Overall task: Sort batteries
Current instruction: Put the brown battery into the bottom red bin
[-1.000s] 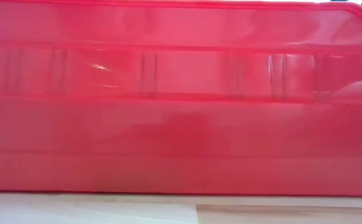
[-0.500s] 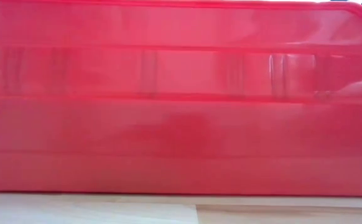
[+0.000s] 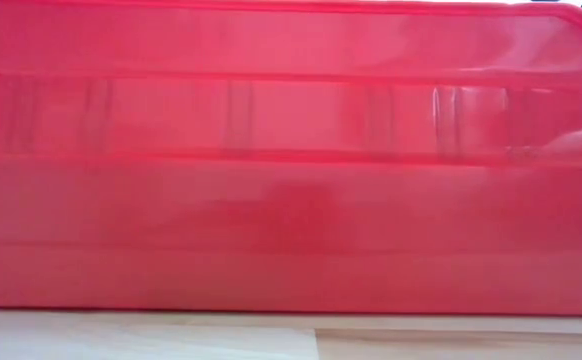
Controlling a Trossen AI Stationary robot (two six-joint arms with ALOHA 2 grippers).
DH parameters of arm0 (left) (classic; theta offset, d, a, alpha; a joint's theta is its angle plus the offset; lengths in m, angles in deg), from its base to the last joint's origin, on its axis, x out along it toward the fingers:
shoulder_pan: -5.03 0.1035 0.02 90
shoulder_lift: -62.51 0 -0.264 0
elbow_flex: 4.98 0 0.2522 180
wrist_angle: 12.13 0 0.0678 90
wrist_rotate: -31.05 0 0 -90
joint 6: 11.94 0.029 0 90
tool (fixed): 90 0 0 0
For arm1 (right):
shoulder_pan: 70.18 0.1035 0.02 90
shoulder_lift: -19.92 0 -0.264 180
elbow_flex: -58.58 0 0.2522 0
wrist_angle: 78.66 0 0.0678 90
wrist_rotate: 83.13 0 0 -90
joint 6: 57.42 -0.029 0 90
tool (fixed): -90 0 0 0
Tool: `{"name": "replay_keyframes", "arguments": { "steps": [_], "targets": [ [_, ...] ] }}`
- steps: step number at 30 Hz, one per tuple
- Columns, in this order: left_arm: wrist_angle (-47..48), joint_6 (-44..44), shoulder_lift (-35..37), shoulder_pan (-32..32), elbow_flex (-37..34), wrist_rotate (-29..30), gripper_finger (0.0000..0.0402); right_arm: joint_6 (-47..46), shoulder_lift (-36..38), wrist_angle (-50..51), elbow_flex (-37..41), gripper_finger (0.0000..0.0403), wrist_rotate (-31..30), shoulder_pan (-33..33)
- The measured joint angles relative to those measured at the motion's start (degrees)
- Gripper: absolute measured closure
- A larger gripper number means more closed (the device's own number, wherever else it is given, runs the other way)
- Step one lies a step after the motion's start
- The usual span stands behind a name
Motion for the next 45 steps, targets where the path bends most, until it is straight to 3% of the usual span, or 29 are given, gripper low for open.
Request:
{"name": "replay_keyframes", "arguments": {
  "steps": [8,12,15,19,21,22,36,45],
  "targets": [
    [-1.6,5.7,-10.1,3.7,0.0,5.0,0.0175,0.0,0.0,0.0,0.0,0.0402,0.0,0.0],
    [-2.5,10.2,-14.1,5.5,0.2,3.7,0.0181,0.0,0.0,0.0,0.0,0.0402,0.0,0.0],
    [-2.8,13.7,-15.9,6.2,0.3,1.5,0.0215,0.0,0.0,0.0,0.0,0.0402,0.0,0.0],
    [-3.1,15.3,-15.9,6.2,0.2,-0.2,0.0314,0.0,0.0,0.0,0.0,0.0402,0.0,0.0],
    [-3.0,15.0,-14.9,6.2,0.2,-0.2,0.0368,0.0,0.0,0.0,0.0,0.0402,0.0,0.0],
    [-2.9,14.2,-14.1,6.3,0.2,-0.3,0.0372,0.0,0.0,0.0,0.0,0.0402,0.0,0.0],
    [2.9,10.8,3.1,3.5,0.8,-8.8,0.0372,0.0,0.0,0.0,0.0,0.0402,0.0,0.0],
    [-3.6,10.4,10.7,-5.6,8.0,-22.2,0.0372,0.0,0.0,0.0,0.0,0.0402,0.0,0.0]
  ]
}}
